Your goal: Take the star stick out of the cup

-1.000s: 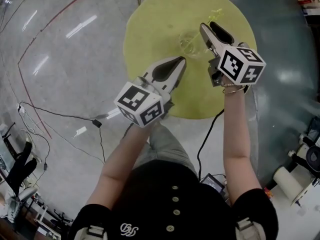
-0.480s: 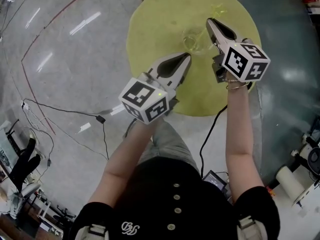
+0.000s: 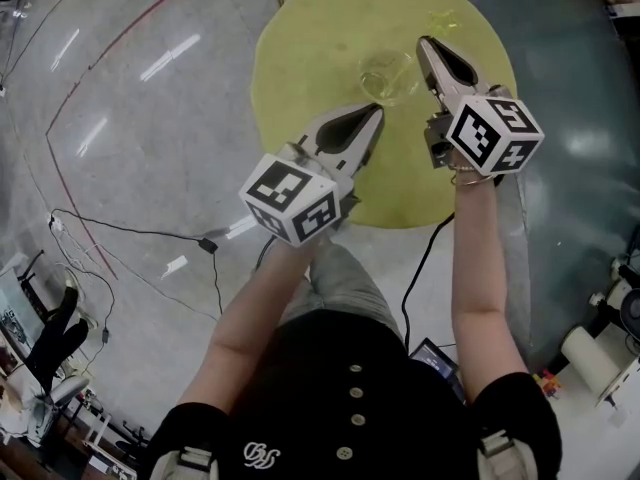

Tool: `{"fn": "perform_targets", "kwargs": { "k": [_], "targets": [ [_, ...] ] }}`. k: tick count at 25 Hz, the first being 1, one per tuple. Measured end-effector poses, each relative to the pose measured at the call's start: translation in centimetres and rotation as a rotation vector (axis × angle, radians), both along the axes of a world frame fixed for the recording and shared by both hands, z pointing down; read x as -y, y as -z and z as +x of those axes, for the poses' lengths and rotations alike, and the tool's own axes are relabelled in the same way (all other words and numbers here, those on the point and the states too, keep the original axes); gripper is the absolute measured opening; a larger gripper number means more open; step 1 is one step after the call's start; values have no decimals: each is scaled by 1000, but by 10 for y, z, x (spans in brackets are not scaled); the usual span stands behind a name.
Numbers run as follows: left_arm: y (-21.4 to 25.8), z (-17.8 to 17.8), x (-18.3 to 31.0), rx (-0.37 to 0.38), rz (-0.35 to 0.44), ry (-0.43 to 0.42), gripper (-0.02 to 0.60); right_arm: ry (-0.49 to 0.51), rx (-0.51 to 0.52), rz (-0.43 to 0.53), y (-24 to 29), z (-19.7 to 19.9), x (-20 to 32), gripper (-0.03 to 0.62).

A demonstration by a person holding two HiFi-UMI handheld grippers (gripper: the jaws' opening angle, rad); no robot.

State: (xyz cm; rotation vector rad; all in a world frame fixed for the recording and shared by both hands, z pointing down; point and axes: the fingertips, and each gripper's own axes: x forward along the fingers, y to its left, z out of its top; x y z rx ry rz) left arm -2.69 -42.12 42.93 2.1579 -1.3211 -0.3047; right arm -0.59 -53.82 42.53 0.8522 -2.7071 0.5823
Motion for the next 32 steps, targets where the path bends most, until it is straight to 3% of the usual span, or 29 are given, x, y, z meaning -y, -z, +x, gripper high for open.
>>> {"fn": "perform_targets", "kwargs": {
  "k": [4,11,32],
  "targets": [
    [-2,-16,-7,2,4,-24,14,-6,72,52,17,-22,-11,14],
    [13,10,-18,21,21,-51,14,-3,142,131,53,-3,-32,14],
    [68,-2,-44,94,131,-19,14,-42,210,294,139,13,-89,14]
  ]
}}
